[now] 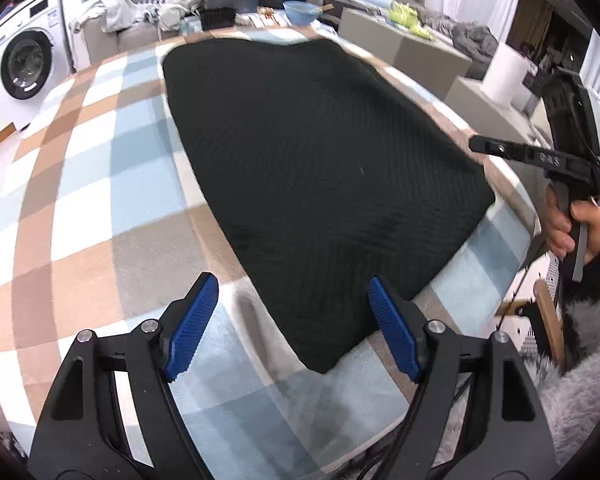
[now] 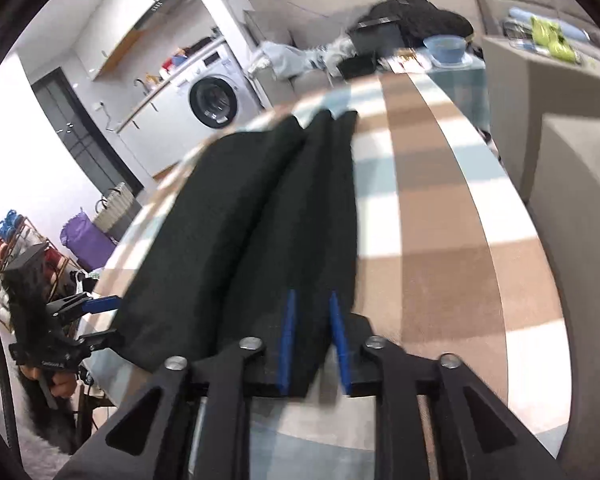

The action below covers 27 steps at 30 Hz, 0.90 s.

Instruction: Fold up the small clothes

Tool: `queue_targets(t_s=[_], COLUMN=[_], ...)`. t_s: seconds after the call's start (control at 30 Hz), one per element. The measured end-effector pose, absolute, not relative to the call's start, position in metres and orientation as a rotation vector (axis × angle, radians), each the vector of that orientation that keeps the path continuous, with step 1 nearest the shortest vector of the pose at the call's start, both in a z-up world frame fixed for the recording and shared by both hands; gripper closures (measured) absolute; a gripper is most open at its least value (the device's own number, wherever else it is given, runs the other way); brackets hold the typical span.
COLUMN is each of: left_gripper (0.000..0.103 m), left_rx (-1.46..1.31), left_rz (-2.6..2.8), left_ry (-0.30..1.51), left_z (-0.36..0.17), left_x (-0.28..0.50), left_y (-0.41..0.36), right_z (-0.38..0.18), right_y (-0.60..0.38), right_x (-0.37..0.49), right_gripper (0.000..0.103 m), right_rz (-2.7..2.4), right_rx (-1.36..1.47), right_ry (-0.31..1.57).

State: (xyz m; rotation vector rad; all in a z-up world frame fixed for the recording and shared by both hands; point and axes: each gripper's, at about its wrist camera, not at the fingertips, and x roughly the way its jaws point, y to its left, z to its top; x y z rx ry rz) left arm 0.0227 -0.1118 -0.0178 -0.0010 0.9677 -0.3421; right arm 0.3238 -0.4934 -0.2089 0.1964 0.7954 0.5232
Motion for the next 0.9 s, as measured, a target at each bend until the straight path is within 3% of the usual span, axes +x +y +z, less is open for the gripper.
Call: queue_targets(t_s=[0.07, 0.3, 0.33, 0.37, 0.43, 0.6, 0.83, 0.9], left_gripper=[0.028, 0.027, 0.028, 0.027, 0.027, 0.026, 0.025, 0.025], left_rx=[-0.036, -0.06, -0.038, -0.021, 0.018, 0.089, 0.075, 0.085], left_rz=[-0.33, -0.389, -0.408, -0.428, -0.458, -0.478, -0.469, -0.461], left_ry=[0.928, 0.899, 0.91, 0.913, 0.92, 0.91, 0.913, 0.918], left_z=[-0.01, -0.01, -0.013, -0.015, -0.021, -0.025, -0.026, -0.026], left_x=[0.024, 0.047, 0.048, 0.047, 0.042, 0.03, 0.027, 0.026], left_y=[-0.107, -0.129, -0.137, -0.143, -0.151, -0.154, -0.154, -0.155], right_z=[-0.204, -0.22, -0.221, -0.221, -0.221, -0.218, -0.214, -0.224], right_y=[-0.485, -0.428, -0.424, -0.422, -0.425, -0.46, -0.434, -0.419], right_x=[0.324, 0.334, 0.333, 0.331, 0.328, 0.333, 0.332, 0.332], right_gripper=[0.069, 0.07, 0.073, 0.086, 0.097, 0.097, 0.077, 0.077], right_rz=[0.557, 0.654, 0.659, 0.657, 0.641, 0.538, 0.707, 0.687], right_rx=[0.199, 0.126, 0.111, 0.085, 0.054, 0.13, 0.138, 0.058], right_ry=[0.787, 0.867, 0.862, 0.851, 0.847, 0.843, 0.826, 0.865])
